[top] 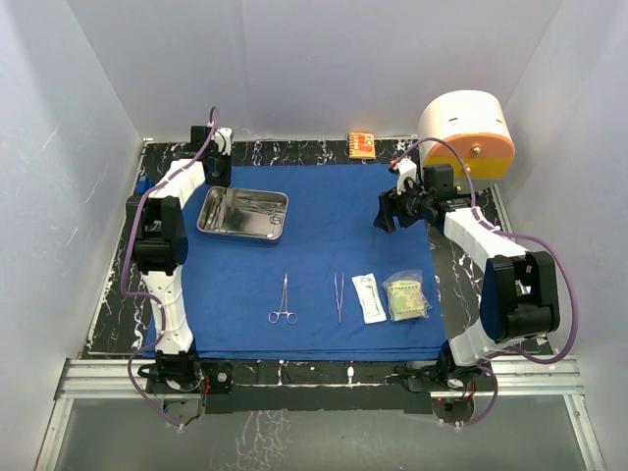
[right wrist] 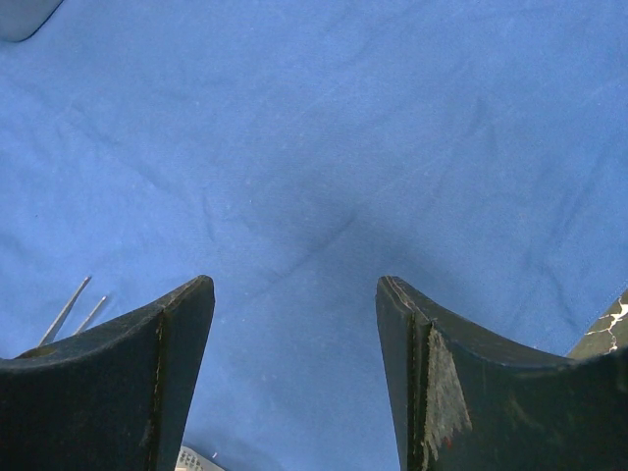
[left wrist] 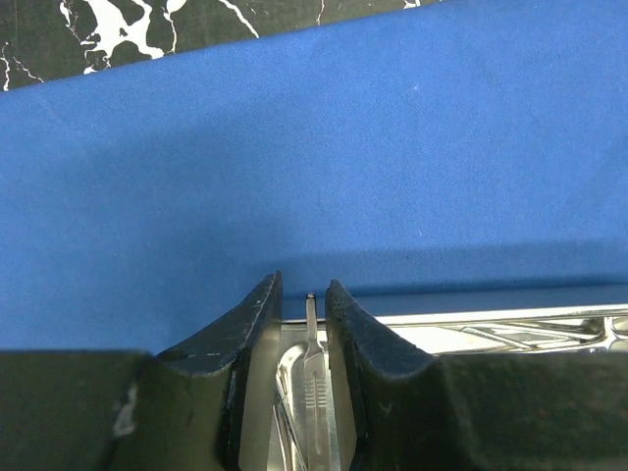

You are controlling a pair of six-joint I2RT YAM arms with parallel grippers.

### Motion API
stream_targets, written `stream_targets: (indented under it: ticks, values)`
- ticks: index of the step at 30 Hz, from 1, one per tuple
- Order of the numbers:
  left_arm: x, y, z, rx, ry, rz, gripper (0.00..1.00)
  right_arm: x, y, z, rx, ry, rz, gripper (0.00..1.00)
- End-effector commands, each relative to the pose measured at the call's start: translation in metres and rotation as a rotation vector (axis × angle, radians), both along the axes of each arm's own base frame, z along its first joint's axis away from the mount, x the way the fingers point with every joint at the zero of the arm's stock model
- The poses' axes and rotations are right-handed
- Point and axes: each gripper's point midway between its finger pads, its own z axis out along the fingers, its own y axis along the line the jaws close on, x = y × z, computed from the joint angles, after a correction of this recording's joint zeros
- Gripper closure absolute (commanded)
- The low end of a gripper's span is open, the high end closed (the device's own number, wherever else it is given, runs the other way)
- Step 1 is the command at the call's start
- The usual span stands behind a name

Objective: Open and lay out the surgical kit
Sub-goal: Pick up the medical item from the container.

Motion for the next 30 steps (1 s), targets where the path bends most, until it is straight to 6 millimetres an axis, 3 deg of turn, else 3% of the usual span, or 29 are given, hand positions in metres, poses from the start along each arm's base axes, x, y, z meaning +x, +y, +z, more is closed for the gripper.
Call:
stream_targets:
  ticks: [1,12,19,23,30]
  values:
    - [0.009,-0.002,0.027,0.002,-0.055,-0.005,0.78,0.010,-0.002,0.019,-0.001,-0.071,0.002,0.34]
    - [0.014,-0.005,0.030,-0.017,-0.057,-0.007,0.91,0.010,-0.002,0.019,-0.002,-0.070,0.002,0.34]
    - [0.017,-0.005,0.044,-0.006,-0.078,-0.025,1.00,0.010,-0.002,0.021,-0.003,-0.075,0.002,0.34]
    - [0.018,-0.003,0.053,0.006,-0.101,-0.032,1.00,0.009,-0.002,0.021,-0.004,-0.077,0.001,0.33]
    - [0.012,-0.005,0.036,-0.008,-0.057,-0.028,0.74,0.009,-0.002,0.022,-0.004,-0.080,0.001,0.33]
